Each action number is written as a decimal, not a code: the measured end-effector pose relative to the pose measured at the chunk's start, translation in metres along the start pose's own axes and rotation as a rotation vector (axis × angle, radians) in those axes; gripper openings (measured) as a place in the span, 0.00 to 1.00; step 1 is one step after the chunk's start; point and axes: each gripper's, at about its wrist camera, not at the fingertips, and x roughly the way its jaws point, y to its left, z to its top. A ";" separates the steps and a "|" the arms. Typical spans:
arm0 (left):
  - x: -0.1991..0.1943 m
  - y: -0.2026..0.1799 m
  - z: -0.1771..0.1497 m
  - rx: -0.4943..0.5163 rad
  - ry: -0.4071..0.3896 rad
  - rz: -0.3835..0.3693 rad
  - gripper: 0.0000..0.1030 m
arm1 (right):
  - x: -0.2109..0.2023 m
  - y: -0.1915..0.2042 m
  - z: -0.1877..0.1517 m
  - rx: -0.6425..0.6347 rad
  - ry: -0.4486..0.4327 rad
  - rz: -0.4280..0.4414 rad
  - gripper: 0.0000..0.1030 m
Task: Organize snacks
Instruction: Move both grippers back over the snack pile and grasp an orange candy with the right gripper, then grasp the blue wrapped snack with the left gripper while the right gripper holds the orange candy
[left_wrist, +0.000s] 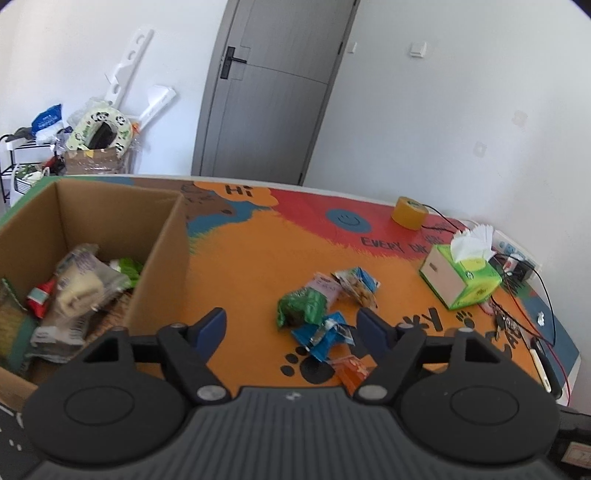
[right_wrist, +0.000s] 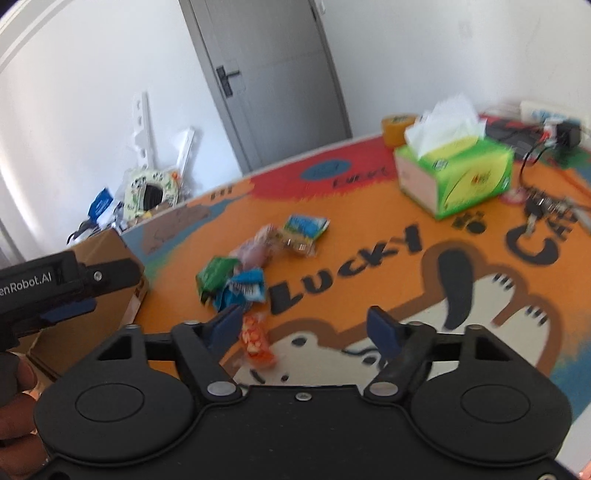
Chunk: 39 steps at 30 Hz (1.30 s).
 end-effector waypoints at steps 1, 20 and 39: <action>0.003 -0.001 -0.002 0.004 0.007 -0.002 0.69 | 0.003 0.001 -0.001 -0.002 0.007 0.005 0.68; 0.046 -0.016 -0.009 0.017 0.064 0.005 0.65 | 0.041 0.001 -0.003 0.009 0.080 0.078 0.20; 0.092 -0.044 -0.017 0.002 0.091 0.087 0.66 | 0.038 -0.046 0.006 0.100 0.020 0.001 0.20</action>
